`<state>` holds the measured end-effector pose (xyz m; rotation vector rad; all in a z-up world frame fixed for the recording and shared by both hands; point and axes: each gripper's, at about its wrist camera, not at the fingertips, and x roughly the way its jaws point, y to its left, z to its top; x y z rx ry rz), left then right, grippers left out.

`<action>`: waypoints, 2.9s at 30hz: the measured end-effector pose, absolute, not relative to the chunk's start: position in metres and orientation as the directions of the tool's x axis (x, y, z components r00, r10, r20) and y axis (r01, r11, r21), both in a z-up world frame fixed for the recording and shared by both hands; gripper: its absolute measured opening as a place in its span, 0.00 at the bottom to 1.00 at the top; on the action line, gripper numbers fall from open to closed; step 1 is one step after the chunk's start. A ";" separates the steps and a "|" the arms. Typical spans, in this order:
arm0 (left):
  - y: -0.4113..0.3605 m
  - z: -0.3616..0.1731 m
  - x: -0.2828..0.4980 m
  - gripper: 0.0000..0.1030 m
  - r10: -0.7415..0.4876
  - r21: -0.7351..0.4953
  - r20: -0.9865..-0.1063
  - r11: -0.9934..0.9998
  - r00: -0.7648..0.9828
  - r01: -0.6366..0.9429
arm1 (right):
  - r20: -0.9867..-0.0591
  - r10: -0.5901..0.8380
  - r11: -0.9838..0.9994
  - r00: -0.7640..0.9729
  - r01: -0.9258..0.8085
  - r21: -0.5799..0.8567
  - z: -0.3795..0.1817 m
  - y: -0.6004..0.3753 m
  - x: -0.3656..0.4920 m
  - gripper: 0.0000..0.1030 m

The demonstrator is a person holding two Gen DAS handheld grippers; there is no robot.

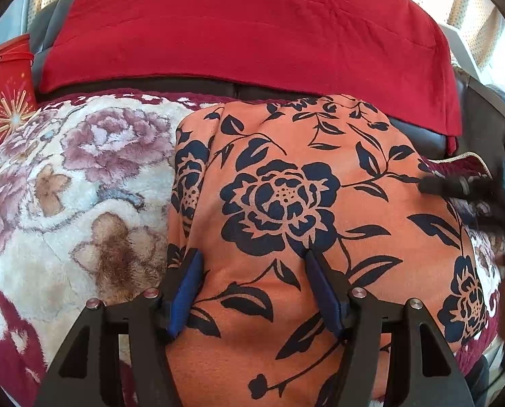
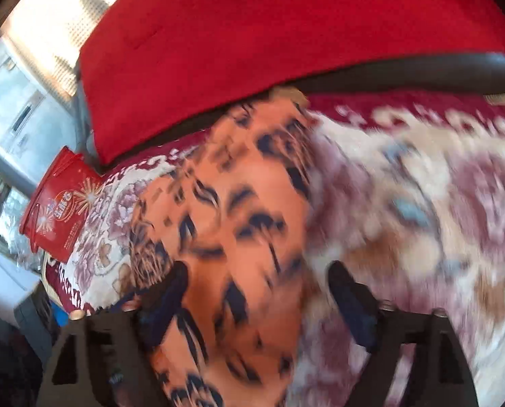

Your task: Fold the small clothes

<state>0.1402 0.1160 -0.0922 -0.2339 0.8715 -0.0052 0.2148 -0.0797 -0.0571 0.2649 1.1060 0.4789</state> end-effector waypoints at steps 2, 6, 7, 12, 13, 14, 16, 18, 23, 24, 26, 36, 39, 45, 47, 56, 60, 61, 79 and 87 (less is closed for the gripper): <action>0.115 -0.092 0.141 0.64 -0.099 -0.204 -0.762 0.975 0.640 -0.092 | -0.804 0.522 0.849 0.284 -0.268 0.456 -0.075 -0.071 0.212 0.53; 0.122 -0.082 0.142 0.64 -0.116 -0.227 -0.773 0.969 0.624 -0.100 | -0.834 0.357 0.909 0.421 -0.360 0.208 -0.042 -0.044 0.195 0.50; 0.131 -0.073 0.135 0.63 -0.124 -0.268 -0.764 0.954 0.633 -0.137 | -0.834 0.350 0.909 0.426 -0.369 0.193 -0.041 -0.041 0.193 0.53; 0.178 -0.065 0.078 0.70 -0.169 -0.474 -0.656 0.850 0.735 -0.228 | -0.818 0.376 0.923 0.436 -0.252 0.290 -0.045 -0.091 0.185 0.68; 0.185 -0.080 0.076 0.70 -0.223 -0.518 -0.679 0.821 0.699 -0.241 | -0.811 0.375 0.925 0.449 -0.241 0.294 -0.039 -0.095 0.183 0.68; 0.188 -0.098 0.076 0.49 -0.281 -0.547 -0.706 0.799 0.650 -0.250 | -0.800 0.375 0.926 0.468 -0.237 0.295 -0.032 -0.097 0.177 0.68; 0.186 -0.122 0.076 0.34 -0.344 -0.571 -0.729 0.782 0.591 -0.249 | -0.776 0.395 0.917 0.492 -0.267 0.298 -0.013 -0.102 0.169 0.68; 0.185 -0.123 0.071 0.29 -0.348 -0.590 -0.706 0.770 0.617 -0.241 | -0.764 0.411 0.905 0.497 -0.325 0.275 -0.002 -0.090 0.160 0.71; 0.185 -0.124 0.070 0.31 -0.349 -0.589 -0.704 0.774 0.619 -0.234 | -0.805 0.390 0.895 0.448 -0.390 0.217 -0.024 -0.054 0.164 0.85; 0.186 -0.126 0.072 0.37 -0.349 -0.587 -0.709 0.774 0.612 -0.239 | -0.828 0.363 0.903 0.429 -0.381 0.199 -0.037 -0.051 0.168 0.87; 0.191 -0.121 0.072 0.40 -0.362 -0.599 -0.707 0.763 0.608 -0.242 | -0.861 0.365 0.905 0.353 -0.353 0.239 -0.061 -0.055 0.172 0.86; 0.218 -0.080 0.146 0.49 -0.442 -0.654 -0.597 0.751 0.669 -0.088 | -0.810 0.501 0.858 0.304 -0.297 0.419 -0.077 -0.078 0.172 0.89; 0.220 -0.092 0.181 0.49 -0.468 -0.660 -0.617 0.746 0.633 -0.092 | -0.803 0.510 0.853 0.307 -0.297 0.429 -0.079 -0.080 0.171 0.89; 0.229 -0.110 0.211 0.47 -0.490 -0.670 -0.642 0.732 0.590 -0.121 | -0.802 0.517 0.849 0.299 -0.301 0.435 -0.080 -0.080 0.171 0.89; 0.232 -0.117 0.217 0.20 -0.535 -0.701 -0.624 0.706 0.570 -0.105 | -0.803 0.516 0.849 0.297 -0.301 0.434 -0.081 -0.079 0.172 0.89; 0.217 -0.108 0.207 0.19 -0.383 -0.575 -0.691 0.805 0.613 -0.146 | -0.800 0.536 0.837 0.268 -0.290 0.464 -0.077 -0.090 0.176 0.89; 0.231 -0.113 0.198 0.43 -0.377 -0.626 -0.665 0.753 0.645 -0.205 | -0.788 0.547 0.832 0.283 -0.285 0.475 -0.071 -0.097 0.177 0.89; 0.234 -0.109 0.192 0.45 -0.366 -0.628 -0.663 0.746 0.653 -0.220 | -0.780 0.553 0.830 0.293 -0.280 0.483 -0.069 -0.101 0.177 0.89; 0.159 -0.085 0.139 0.46 -0.451 -0.578 -0.671 0.816 0.589 -0.033 | -0.787 0.508 0.841 0.349 -0.397 0.367 -0.005 -0.094 0.205 0.34; 0.099 -0.057 0.125 0.54 -0.471 -0.572 -0.644 0.820 0.603 0.028 | -0.749 0.560 0.817 0.354 -0.088 0.570 -0.068 -0.229 0.198 0.56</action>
